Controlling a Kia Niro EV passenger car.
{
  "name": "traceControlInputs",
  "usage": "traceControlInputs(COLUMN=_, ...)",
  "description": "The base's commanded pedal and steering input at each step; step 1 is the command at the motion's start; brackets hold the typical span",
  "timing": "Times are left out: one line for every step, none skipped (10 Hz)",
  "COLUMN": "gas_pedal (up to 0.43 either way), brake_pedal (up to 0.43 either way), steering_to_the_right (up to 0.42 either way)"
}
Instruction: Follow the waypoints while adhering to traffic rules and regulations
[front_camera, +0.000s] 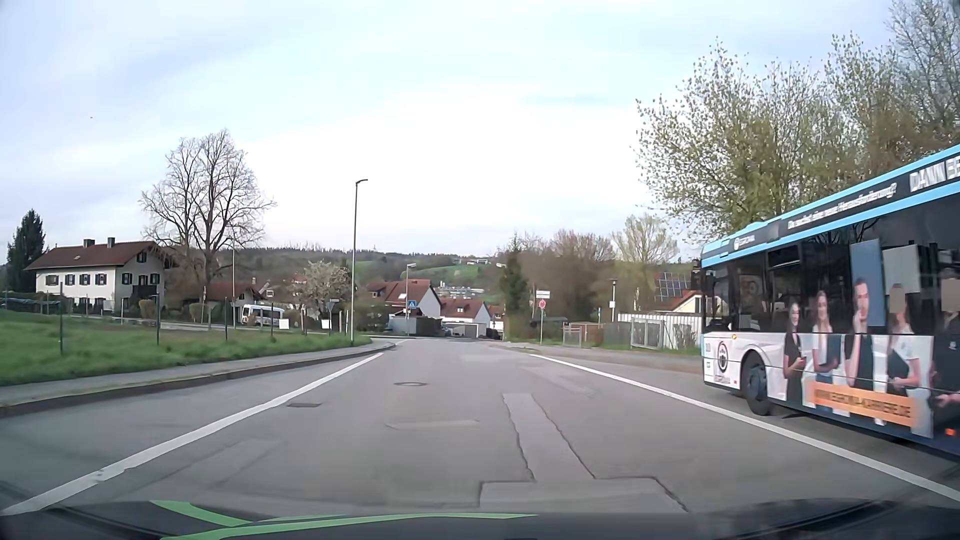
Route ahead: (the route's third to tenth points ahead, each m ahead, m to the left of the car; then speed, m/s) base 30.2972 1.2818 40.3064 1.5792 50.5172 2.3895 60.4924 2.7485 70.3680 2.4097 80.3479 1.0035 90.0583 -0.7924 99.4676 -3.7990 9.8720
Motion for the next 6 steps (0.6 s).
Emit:
traceControlInputs(gas_pedal=0.028, brake_pedal=0.000, steering_to_the_right=-0.005)
traceControlInputs(gas_pedal=0.020, brake_pedal=0.000, steering_to_the_right=-0.005)
traceControlInputs(gas_pedal=0.020, brake_pedal=0.000, steering_to_the_right=-0.005)
traceControlInputs(gas_pedal=0.020, brake_pedal=0.000, steering_to_the_right=-0.007)
traceControlInputs(gas_pedal=0.020, brake_pedal=0.000, steering_to_the_right=-0.007)
traceControlInputs(gas_pedal=0.020, brake_pedal=0.000, steering_to_the_right=-0.007)
